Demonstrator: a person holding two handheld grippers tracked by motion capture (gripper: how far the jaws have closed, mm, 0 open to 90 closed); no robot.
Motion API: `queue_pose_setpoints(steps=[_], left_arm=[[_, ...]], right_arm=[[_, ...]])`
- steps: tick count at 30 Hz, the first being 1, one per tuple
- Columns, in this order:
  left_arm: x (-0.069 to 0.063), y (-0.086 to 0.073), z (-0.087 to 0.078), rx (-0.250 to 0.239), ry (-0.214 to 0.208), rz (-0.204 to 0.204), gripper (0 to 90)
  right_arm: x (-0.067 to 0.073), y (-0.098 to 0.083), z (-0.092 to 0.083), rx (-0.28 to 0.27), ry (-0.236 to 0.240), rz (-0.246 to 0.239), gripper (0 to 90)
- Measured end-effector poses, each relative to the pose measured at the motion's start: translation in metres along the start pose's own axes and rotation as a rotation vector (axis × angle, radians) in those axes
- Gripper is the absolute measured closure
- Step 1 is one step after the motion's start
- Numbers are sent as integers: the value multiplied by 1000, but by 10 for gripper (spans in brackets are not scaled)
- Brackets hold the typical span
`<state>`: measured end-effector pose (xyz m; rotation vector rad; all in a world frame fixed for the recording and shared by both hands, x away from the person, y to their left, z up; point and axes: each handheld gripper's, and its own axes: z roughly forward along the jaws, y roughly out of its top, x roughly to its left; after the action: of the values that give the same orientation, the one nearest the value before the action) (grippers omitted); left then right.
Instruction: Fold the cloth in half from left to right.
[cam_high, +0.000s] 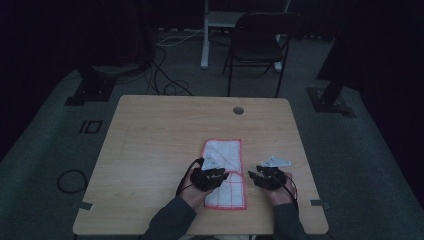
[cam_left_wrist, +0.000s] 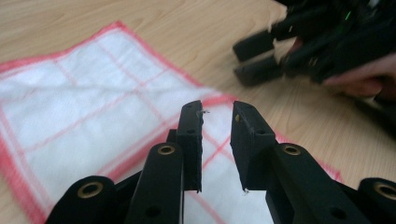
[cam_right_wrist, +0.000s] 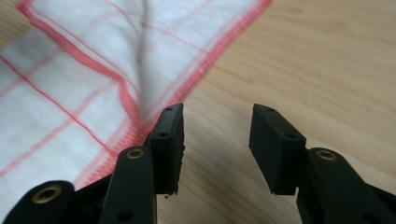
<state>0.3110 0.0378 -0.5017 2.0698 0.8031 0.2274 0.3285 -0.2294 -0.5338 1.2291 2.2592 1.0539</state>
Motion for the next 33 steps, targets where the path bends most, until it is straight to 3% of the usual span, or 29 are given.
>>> queue_pose_setpoints(steps=[10,16,20,24,28,33], left_arm=[[14,-32,-18,28,46,-34,771],[14,-45,-18,55,44,-30,834],[12,-49,-18,64,40,-21,870],[13,-55,-18,73,35,-24,900],[16,-59,-19,78,33,-24,900],[16,-62,-19,88,37,-34,900]], right_arm=[[28,21,3,-56,63,-90,565],[46,34,11,-70,107,-116,716],[60,41,20,-67,133,-157,753],[71,49,30,-49,144,-196,739],[78,55,42,-37,161,-224,666],[93,61,57,-13,165,-311,595]])
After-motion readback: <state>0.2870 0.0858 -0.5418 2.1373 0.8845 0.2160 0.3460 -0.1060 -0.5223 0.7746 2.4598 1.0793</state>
